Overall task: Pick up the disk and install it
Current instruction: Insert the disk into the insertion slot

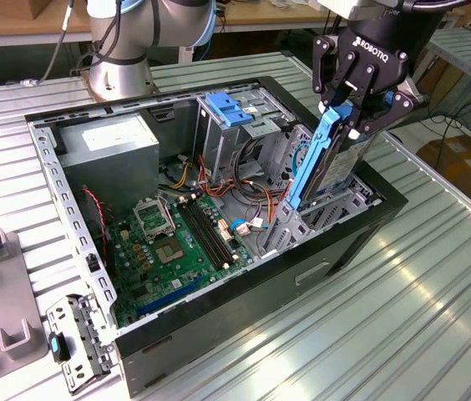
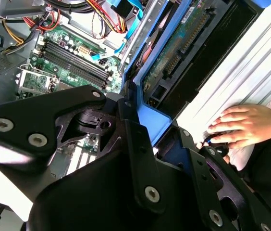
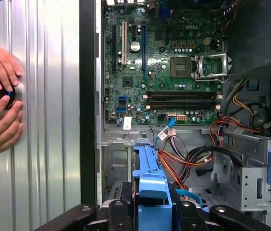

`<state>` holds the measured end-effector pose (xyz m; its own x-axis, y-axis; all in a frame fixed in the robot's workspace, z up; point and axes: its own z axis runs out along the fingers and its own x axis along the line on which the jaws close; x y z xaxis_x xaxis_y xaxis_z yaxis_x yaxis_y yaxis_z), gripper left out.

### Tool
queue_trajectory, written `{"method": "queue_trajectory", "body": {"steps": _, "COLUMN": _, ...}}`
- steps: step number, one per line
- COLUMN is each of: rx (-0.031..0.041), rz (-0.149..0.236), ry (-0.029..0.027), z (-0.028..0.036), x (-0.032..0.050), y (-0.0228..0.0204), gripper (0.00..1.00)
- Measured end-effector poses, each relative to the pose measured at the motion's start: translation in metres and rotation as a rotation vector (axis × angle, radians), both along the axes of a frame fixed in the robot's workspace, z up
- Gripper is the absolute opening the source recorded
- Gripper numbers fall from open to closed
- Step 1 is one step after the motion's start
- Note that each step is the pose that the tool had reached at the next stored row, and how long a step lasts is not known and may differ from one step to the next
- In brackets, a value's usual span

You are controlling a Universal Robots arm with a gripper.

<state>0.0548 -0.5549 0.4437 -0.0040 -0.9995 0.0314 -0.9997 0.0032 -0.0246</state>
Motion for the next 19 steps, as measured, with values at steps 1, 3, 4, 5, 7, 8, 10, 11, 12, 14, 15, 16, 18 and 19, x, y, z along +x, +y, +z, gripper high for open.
{"method": "queue_trajectory", "body": {"steps": 1, "rx": 0.0000, "rz": 0.000, "ry": 0.0000, "z": -0.0004, "x": 0.0000, "y": 0.0000, "gripper": 0.37}}
{"method": "queue_trajectory", "body": {"steps": 3, "rx": 0.0000, "rz": 0.000, "ry": 0.0000, "z": -0.0012, "x": 0.0000, "y": 0.0000, "gripper": 0.37}}
{"method": "queue_trajectory", "body": {"steps": 4, "rx": 0.0000, "rz": 0.000, "ry": 0.0000, "z": -0.0016, "x": 0.0000, "y": 0.0000, "gripper": 0.37}}
{"method": "queue_trajectory", "body": {"steps": 5, "rx": 0.0000, "rz": 0.000, "ry": 0.0000, "z": -0.0021, "x": 0.0000, "y": 0.0000, "gripper": 0.37}}
{"method": "queue_trajectory", "body": {"steps": 7, "rx": -0.0001, "rz": 0.000, "ry": 0.0001, "z": -0.0029, "x": 0.0000, "y": 0.0000, "gripper": 0.37}}
{"method": "queue_trajectory", "body": {"steps": 8, "rx": 0.0000, "rz": 0.000, "ry": 0.0001, "z": -0.0035, "x": 0.0000, "y": 0.0000, "gripper": 0.37}}
{"method": "queue_trajectory", "body": {"steps": 10, "rx": 0.0000, "rz": 0.000, "ry": 0.0003, "z": -0.0047, "x": 0.0000, "y": 0.0000, "gripper": 0.37}}
{"method": "queue_trajectory", "body": {"steps": 11, "rx": 0.0000, "rz": 0.000, "ry": 0.0003, "z": -0.0052, "x": 0.0000, "y": 0.0000, "gripper": 0.37}}
{"method": "queue_trajectory", "body": {"steps": 12, "rx": -0.0001, "rz": 0.000, "ry": 0.0004, "z": -0.0055, "x": 0.0000, "y": 0.0000, "gripper": 0.37}}
{"method": "queue_trajectory", "body": {"steps": 14, "rx": 0.0000, "rz": 0.000, "ry": 0.0004, "z": -0.0056, "x": 0.0000, "y": 0.0000, "gripper": 0.37}}
{"method": "queue_trajectory", "body": {"steps": 15, "rx": 0.0000, "rz": 0.000, "ry": 0.0004, "z": -0.0056, "x": 0.0000, "y": 0.0000, "gripper": 0.37}}
{"method": "queue_trajectory", "body": {"steps": 16, "rx": 0.0000, "rz": 0.000, "ry": 0.0004, "z": -0.0056, "x": 0.0000, "y": 0.0000, "gripper": 0.37}}
{"method": "queue_trajectory", "body": {"steps": 18, "rx": -0.0001, "rz": 0.000, "ry": 0.0004, "z": -0.0056, "x": 0.0000, "y": 0.0000, "gripper": 0.37}}
{"method": "queue_trajectory", "body": {"steps": 19, "rx": 0.0000, "rz": 0.000, "ry": 0.0004, "z": -0.0057, "x": 0.0000, "y": 0.0000, "gripper": 0.37}}
